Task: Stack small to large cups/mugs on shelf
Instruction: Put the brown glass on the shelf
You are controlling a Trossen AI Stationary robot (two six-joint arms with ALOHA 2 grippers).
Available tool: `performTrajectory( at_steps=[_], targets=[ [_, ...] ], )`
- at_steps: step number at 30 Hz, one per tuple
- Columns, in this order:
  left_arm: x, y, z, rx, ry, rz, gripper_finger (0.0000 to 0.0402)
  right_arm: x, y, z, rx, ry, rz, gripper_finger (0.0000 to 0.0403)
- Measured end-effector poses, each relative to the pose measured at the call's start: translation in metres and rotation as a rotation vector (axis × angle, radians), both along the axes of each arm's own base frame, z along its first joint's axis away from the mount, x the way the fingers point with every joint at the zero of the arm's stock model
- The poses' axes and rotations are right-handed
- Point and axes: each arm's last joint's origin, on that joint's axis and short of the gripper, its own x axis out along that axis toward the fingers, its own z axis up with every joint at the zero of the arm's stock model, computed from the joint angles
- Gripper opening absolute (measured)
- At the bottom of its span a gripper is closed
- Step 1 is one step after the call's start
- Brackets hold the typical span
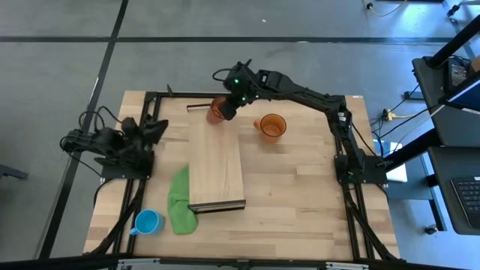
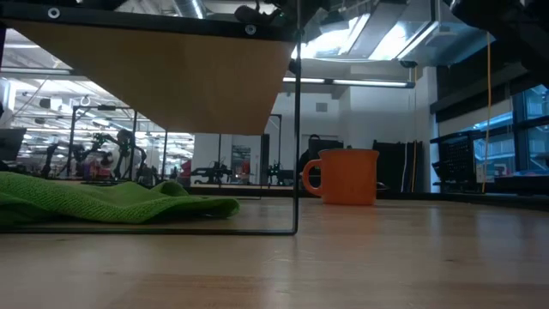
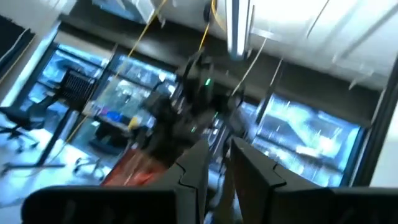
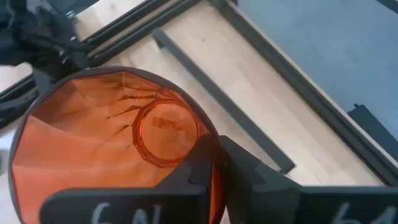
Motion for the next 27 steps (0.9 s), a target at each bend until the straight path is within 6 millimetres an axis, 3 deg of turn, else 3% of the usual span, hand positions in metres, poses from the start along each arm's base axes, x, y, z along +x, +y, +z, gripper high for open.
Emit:
performTrajectory(
  at_steps=[6, 13, 27],
  targets=[
    [-0.008, 0.002, 0.010, -0.031, -0.141, -0.007, 0.0063, -0.001, 0.000, 0.000, 0.003, 0.007, -0.026, 0.0025],
    [-0.018, 0.007, 0.017, -0.115, -0.229, 0.125, 0.0063, -0.002, 0.000, -0.001, 0.010, 0.021, -0.033, 0.0025],
    [-0.017, 0.007, 0.016, -0.119, -0.208, 0.133, 0.0063, -0.002, 0.000, -0.002, -0.005, 0.027, -0.018, 0.0025]
  ],
)
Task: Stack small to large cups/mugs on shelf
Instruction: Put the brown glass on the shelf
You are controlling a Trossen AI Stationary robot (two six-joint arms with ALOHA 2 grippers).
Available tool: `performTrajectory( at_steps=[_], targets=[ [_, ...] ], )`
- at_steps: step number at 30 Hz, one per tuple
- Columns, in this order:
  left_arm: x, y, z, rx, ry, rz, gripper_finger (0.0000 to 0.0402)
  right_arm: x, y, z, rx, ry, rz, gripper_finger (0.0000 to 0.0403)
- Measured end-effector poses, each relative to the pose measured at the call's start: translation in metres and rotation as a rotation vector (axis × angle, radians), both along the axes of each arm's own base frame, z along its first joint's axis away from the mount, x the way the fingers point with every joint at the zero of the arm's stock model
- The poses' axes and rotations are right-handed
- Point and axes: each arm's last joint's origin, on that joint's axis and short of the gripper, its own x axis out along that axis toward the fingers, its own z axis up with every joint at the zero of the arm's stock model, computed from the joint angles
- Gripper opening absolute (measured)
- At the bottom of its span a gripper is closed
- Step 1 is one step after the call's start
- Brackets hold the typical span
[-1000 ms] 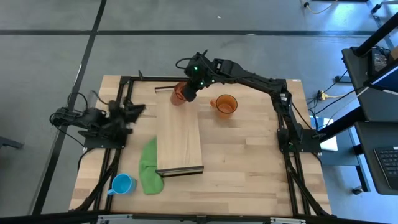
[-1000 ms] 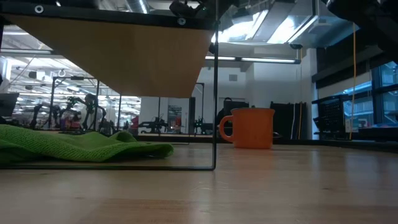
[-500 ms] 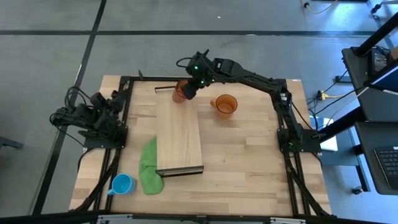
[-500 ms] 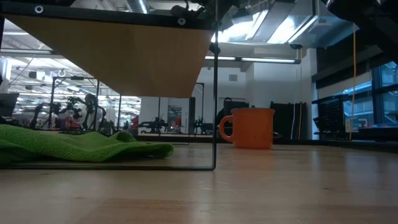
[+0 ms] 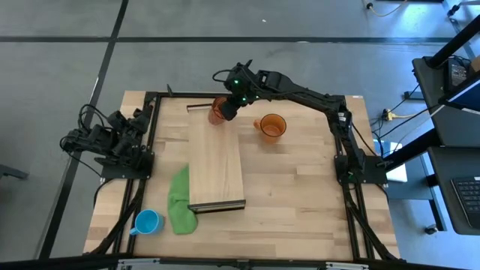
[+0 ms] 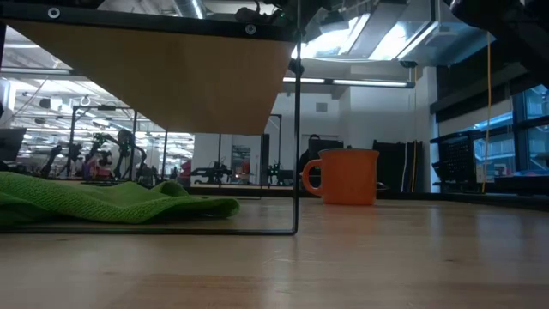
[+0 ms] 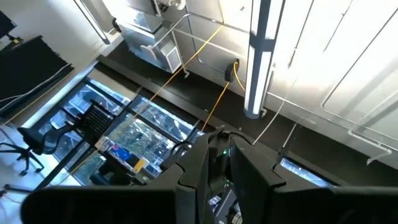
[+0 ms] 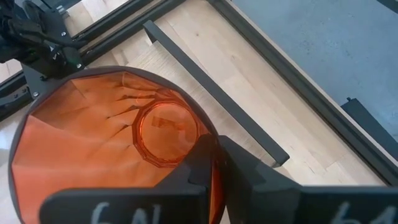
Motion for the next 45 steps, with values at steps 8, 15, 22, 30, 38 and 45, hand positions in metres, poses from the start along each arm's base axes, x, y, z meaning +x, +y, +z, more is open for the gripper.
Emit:
performTrajectory(
  at_steps=[8, 15, 22, 30, 38, 45],
  targets=[
    [-0.001, 0.001, 0.006, -0.014, 0.028, 0.014, 0.0061, 0.000, 0.000, 0.000, 0.001, 0.002, 0.000, 0.0025],
    [-0.017, 0.003, 0.054, 0.064, 0.384, -0.054, 0.0056, 0.002, -0.001, -0.001, 0.022, -0.020, -0.013, 0.0025],
    [0.004, -0.002, 0.082, 0.133, 0.831, -0.067, 0.0056, 0.010, -0.007, -0.014, 0.096, -0.031, 0.002, 0.0026],
    [0.051, -0.002, 0.080, 0.190, 1.192, -0.018, 0.0052, 0.010, -0.010, -0.015, 0.098, -0.040, -0.010, 0.0026],
    [0.080, 0.030, 0.071, 0.101, 1.297, 0.013, 0.0032, 0.010, -0.006, 0.004, 0.048, -0.089, 0.006, 0.0026],
    [0.102, 0.067, 0.061, 0.073, 1.325, -0.065, 0.0018, 0.004, -0.004, 0.004, 0.034, -0.020, -0.002, 0.0026]
  ],
)
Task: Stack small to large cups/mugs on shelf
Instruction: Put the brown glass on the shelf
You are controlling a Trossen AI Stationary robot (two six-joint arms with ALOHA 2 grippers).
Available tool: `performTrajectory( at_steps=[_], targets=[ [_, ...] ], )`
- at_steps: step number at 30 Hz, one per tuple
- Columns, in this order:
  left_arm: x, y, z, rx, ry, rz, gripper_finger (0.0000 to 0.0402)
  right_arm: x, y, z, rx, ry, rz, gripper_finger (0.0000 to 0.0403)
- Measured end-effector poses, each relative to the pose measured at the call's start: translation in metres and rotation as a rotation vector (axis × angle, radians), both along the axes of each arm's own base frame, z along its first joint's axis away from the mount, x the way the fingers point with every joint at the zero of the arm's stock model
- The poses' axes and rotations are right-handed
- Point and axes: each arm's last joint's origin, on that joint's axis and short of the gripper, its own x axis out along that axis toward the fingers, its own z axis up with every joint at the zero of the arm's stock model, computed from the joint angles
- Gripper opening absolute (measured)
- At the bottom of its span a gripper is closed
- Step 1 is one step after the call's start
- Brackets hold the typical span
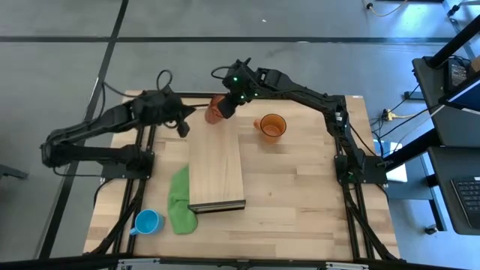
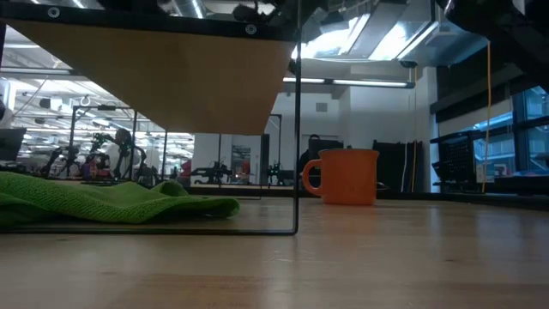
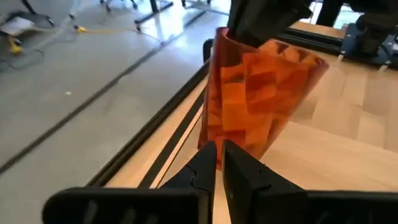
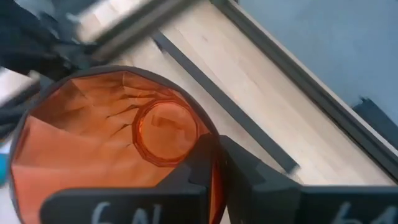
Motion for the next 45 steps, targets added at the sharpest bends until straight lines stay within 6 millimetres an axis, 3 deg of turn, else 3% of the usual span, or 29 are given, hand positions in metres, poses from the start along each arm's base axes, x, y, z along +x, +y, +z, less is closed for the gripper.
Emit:
performTrajectory(
  at_steps=[8, 20, 27, 40, 45],
  targets=[
    [0.014, 0.017, -0.015, -0.142, 0.018, -0.122, 0.0002, 0.000, -0.001, 0.000, -0.045, 0.010, -0.011, 0.0026],
    [0.012, 0.027, -0.046, -0.169, 0.052, -0.057, 0.0001, 0.003, 0.002, 0.002, -0.004, -0.030, 0.003, 0.0026],
    [0.013, 0.033, -0.046, -0.166, -0.036, -0.069, 0.0000, 0.004, 0.003, 0.001, -0.003, -0.029, 0.007, 0.0026],
    [0.016, 0.035, -0.051, -0.202, -0.023, -0.095, 0.0000, 0.011, 0.005, -0.001, -0.017, -0.070, 0.019, 0.0027],
    [0.018, 0.035, -0.053, -0.217, -0.018, -0.112, 0.0000, 0.013, 0.006, 0.002, -0.024, -0.107, 0.023, 0.0050]
  ],
)
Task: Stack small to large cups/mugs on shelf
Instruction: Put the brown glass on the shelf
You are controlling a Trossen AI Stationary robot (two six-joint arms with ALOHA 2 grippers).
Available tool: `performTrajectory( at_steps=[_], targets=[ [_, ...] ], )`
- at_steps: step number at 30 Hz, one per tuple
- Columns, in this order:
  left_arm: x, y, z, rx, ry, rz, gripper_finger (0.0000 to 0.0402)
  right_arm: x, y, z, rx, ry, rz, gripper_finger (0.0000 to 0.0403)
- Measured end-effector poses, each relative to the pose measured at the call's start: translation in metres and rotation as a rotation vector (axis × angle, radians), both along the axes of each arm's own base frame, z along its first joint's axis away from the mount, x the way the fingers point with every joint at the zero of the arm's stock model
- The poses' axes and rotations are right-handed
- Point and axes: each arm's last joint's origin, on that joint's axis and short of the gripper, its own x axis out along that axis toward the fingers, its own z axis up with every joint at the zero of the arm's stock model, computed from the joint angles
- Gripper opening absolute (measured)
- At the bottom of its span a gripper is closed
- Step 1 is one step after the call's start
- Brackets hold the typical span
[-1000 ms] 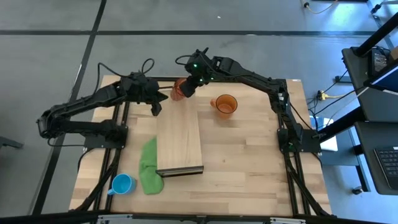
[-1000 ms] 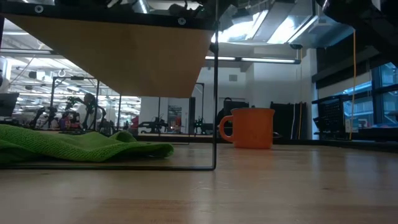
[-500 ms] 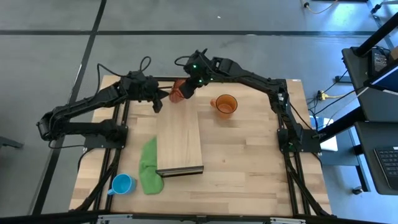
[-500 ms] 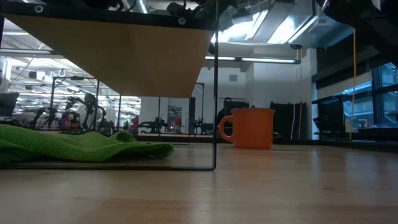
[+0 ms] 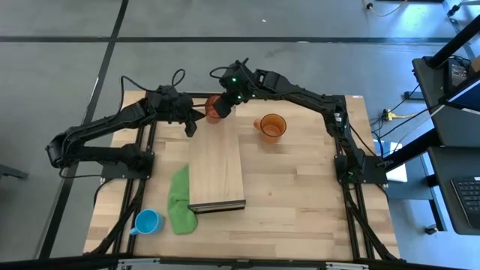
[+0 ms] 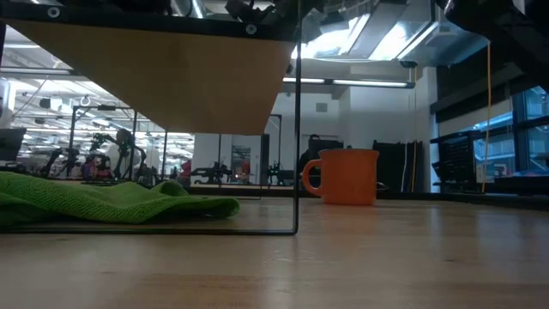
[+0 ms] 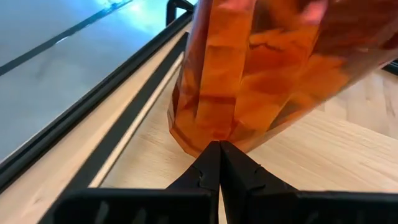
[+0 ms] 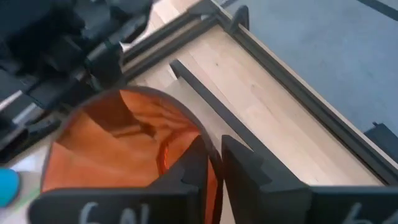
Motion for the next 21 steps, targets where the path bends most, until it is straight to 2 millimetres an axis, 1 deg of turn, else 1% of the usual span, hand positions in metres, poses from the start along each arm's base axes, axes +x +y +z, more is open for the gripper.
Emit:
performTrajectory(
  at_steps=[6, 9, 15, 17, 21],
  targets=[
    [0.001, 0.000, -0.001, 0.001, 0.002, -0.006, 0.0000, 0.005, 0.001, 0.001, 0.027, -0.047, 0.014, 0.0089],
    [0.000, 0.000, -0.002, -0.008, 0.017, -0.005, 0.0000, 0.008, 0.002, -0.005, 0.033, -0.037, 0.017, 0.0101],
    [-0.002, -0.001, -0.004, -0.022, 0.045, -0.004, 0.0000, 0.016, 0.000, -0.027, 0.063, 0.034, 0.016, 0.0107],
    [-0.002, -0.002, -0.005, -0.027, 0.053, -0.004, 0.0000, 0.016, 0.001, -0.029, 0.077, 0.040, 0.020, 0.0108],
    [-0.003, -0.002, -0.006, -0.022, 0.072, -0.009, 0.0000, 0.018, 0.001, -0.026, 0.063, 0.009, 0.029, 0.0108]
  ],
)
